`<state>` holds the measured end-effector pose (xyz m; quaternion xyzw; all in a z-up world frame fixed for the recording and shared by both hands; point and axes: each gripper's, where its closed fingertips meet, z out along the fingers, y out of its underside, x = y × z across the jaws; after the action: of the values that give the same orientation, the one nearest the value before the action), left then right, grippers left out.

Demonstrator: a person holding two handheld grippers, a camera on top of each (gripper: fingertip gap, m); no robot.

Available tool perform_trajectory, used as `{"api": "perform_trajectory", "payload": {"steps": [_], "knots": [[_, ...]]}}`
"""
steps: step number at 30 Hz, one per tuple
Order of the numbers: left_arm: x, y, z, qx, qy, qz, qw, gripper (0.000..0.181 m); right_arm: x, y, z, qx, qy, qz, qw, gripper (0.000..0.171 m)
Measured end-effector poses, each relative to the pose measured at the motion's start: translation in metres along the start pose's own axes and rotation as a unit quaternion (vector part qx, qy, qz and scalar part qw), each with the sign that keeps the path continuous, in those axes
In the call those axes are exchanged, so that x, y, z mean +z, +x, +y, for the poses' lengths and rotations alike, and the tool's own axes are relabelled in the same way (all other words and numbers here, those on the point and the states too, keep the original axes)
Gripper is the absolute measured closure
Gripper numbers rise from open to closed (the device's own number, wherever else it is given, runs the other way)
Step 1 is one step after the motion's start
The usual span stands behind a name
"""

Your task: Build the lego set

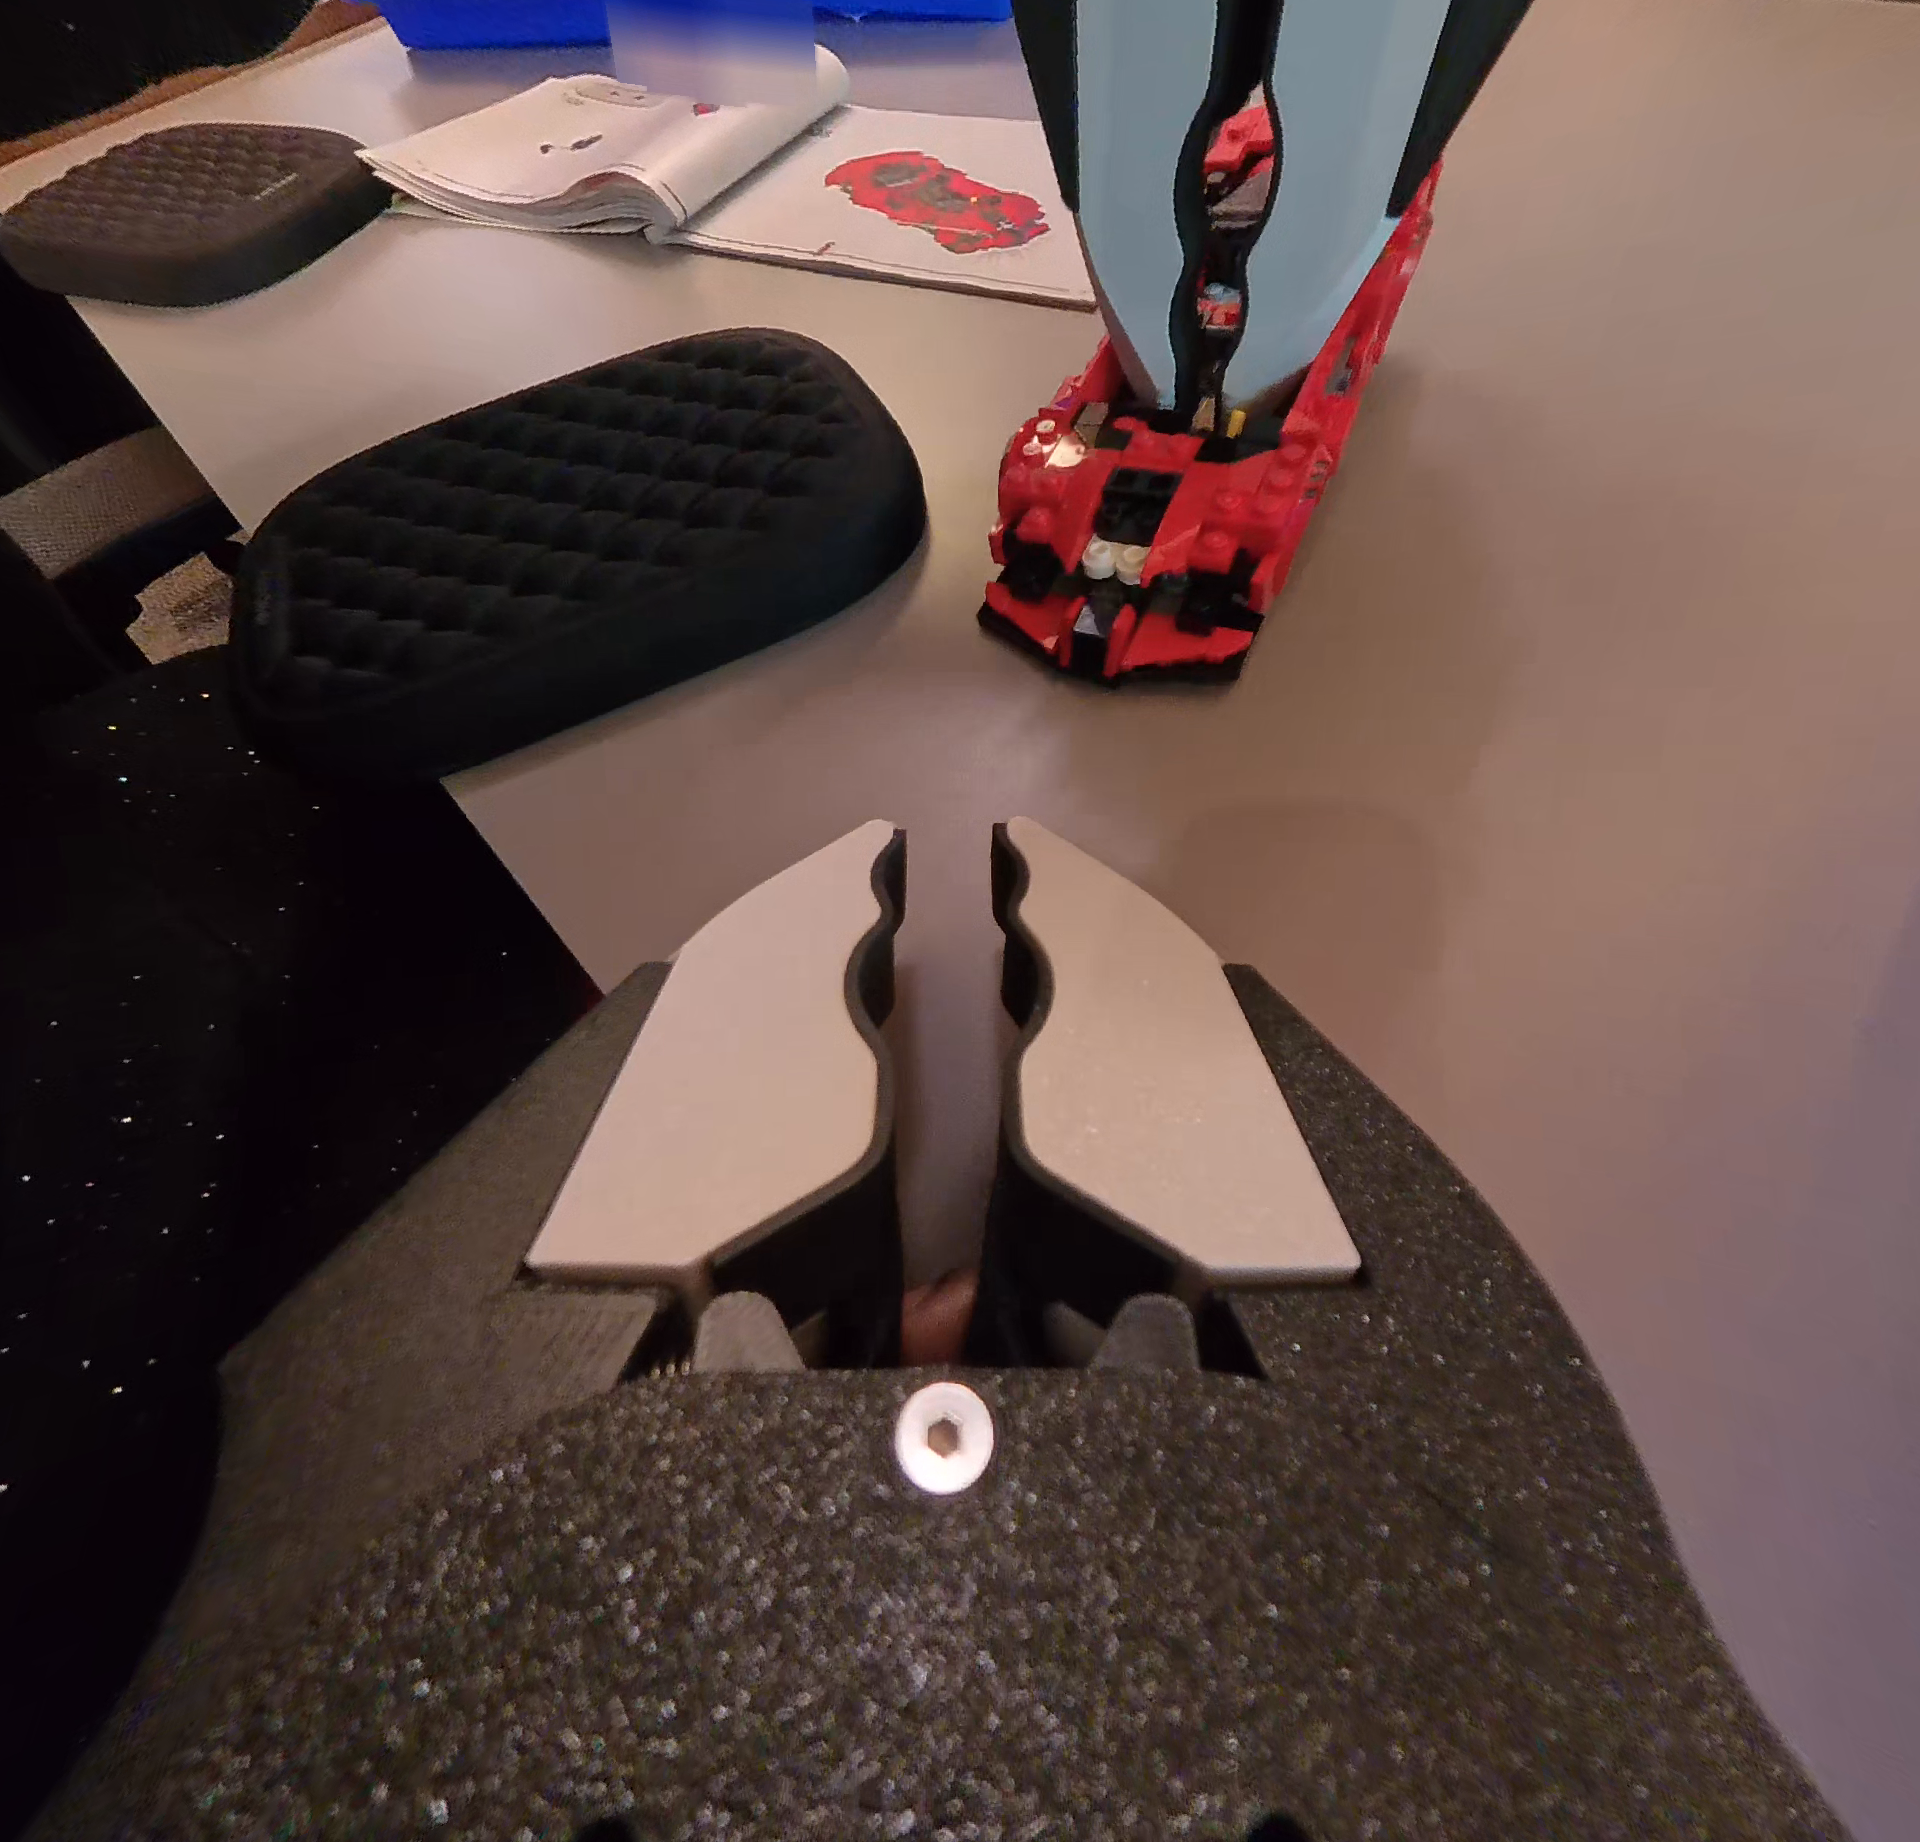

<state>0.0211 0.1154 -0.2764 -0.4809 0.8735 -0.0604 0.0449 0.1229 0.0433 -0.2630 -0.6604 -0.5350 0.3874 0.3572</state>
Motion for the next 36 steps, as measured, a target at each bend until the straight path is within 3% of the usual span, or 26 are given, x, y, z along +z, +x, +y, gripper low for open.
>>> {"api": "perform_trajectory", "payload": {"steps": [7,16,20,24,26,27,29,31,33,36], "knots": [[0.002,0.0,0.004,0.002,-0.009,0.002,1.0,0.174,0.001,0.0,0.0,-0.002,0.0,0.003,1.0,0.155],[-0.004,0.001,0.012,-0.02,-0.035,0.0,0.999,0.168,0.005,0.002,0.002,-0.014,-0.016,0.026,0.999,0.139],[-0.026,0.001,0.016,-0.067,-0.041,-0.035,0.996,0.142,0.004,0.002,0.001,-0.013,-0.013,0.026,0.999,0.129],[-0.068,0.006,0.0,-0.168,0.032,-0.165,0.971,0.103,0.003,0.004,0.0,0.001,-0.003,0.023,1.0,0.109],[-0.096,0.012,-0.013,-0.224,0.119,-0.279,0.926,0.086,0.002,0.005,-0.003,0.008,0.002,0.03,1.0,0.093],[-0.111,0.018,-0.018,-0.252,0.172,-0.34,0.889,0.079,0.001,0.006,-0.005,0.009,0.006,0.035,0.999,0.085],[-0.141,0.036,-0.017,-0.323,0.273,-0.434,0.795,0.063,0.0,0.009,-0.009,0.018,0.015,0.048,0.999,0.066],[-0.162,0.061,-0.015,-0.394,0.35,-0.469,0.708,0.048,-0.002,0.009,-0.025,0.019,0.049,0.057,0.997,0.039],[-0.177,0.088,-0.014,-0.422,0.377,-0.509,0.648,0.045,-0.004,0.014,-0.057,0.018,0.104,0.084,0.991,0.026],[-0.195,0.125,-0.009,-0.435,0.382,-0.578,0.575,0.049,-0.002,0.012,-0.109,-0.028,0.147,0.095,0.984,0.024]]}}
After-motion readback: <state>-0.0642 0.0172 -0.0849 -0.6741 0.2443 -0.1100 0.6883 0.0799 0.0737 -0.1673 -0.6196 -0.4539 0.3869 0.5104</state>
